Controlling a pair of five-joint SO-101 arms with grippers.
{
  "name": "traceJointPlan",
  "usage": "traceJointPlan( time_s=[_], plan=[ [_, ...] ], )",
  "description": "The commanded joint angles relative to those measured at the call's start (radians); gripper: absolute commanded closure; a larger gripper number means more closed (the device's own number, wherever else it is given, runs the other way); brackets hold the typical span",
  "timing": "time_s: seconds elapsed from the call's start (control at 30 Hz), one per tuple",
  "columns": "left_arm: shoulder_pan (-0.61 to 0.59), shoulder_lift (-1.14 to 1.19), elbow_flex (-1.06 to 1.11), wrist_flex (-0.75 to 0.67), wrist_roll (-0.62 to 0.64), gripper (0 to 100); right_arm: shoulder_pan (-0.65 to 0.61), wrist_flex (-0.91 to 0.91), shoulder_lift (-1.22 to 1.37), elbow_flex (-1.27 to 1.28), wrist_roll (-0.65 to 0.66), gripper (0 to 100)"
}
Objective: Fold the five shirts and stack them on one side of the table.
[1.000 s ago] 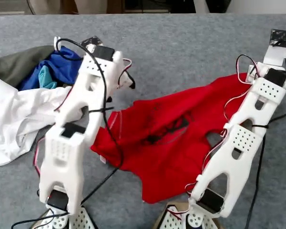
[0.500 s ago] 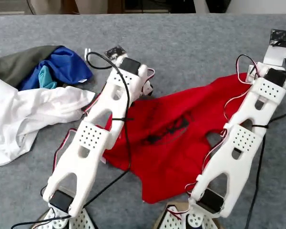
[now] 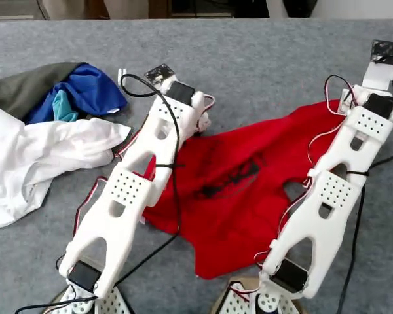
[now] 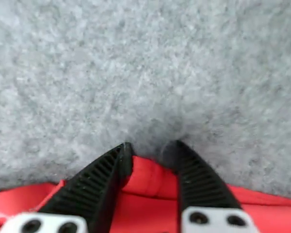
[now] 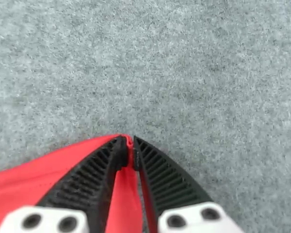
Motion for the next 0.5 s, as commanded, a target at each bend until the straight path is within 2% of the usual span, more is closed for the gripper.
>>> traceJointPlan(
  time_s=[0.0,0.13,0.37,0.47],
  plan=[
    [0.020,-0.007,-0.017,0.008,0.006,93,-0.018,-0.014,-0.042,-0.038,0.003,99.7],
    [0.025,-0.012,-0.017,0.006,0.005,98,-0.018,-0.014,-0.042,-0.038,0.003,99.7],
    [0.021,-0.021,-0.026,0.012,0.005,98,-0.018,-0.014,-0.042,-0.038,0.003,99.7],
    [0.018,-0.039,-0.097,0.031,-0.023,98,-0.018,-0.014,-0.042,-0.038,0.003,99.7]
  ],
)
